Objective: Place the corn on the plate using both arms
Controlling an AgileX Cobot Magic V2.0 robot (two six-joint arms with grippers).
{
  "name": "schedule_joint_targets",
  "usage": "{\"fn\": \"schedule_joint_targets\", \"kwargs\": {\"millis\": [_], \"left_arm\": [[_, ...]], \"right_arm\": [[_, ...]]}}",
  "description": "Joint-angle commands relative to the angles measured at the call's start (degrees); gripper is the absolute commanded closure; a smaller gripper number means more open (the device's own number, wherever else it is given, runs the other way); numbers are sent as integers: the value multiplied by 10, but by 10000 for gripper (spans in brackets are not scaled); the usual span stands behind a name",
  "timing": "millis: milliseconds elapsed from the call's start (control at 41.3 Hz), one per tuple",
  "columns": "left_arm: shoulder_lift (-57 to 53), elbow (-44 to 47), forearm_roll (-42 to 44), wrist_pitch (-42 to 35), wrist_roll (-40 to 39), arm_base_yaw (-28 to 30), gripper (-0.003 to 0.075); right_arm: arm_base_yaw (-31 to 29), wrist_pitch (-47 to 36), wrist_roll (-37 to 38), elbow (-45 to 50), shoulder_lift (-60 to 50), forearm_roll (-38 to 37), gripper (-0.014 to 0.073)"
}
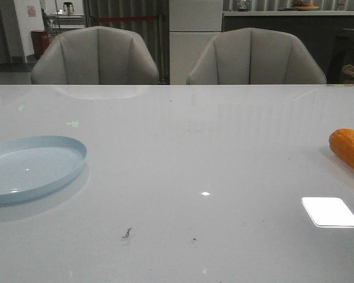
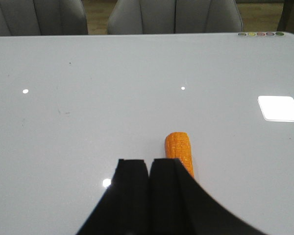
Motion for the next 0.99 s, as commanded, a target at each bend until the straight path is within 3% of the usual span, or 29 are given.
{"fn": "schedule_joint_targets", "kwargs": {"millis": [0,73,194,266,339,630,969], "left_arm": [[11,-21,-39,-46,-6,0,621],[14,-21,-74,-42,-6,0,589],[34,-21,-78,-17,-6,0,440],[50,-21,-78,-14,-6,0,331],[66,-21,-78,-26,-6,0,277],[150,-63,-73,-19,-6,19,279],[337,-291,-73,218,-6,74,279]], "right_arm": [[-3,-32,0,-21,22,-4,470],[-3,-24,0,-21,35,-4,365],[-3,-26,0,-21,57,-4,179],[-3,-33,0,-21,67,-4,141],[-3,-33,0,-21,68,-4,143],[-3,-32,0,-21,68,-4,143],[-3,-32,0,-21,68,-4,143]]}}
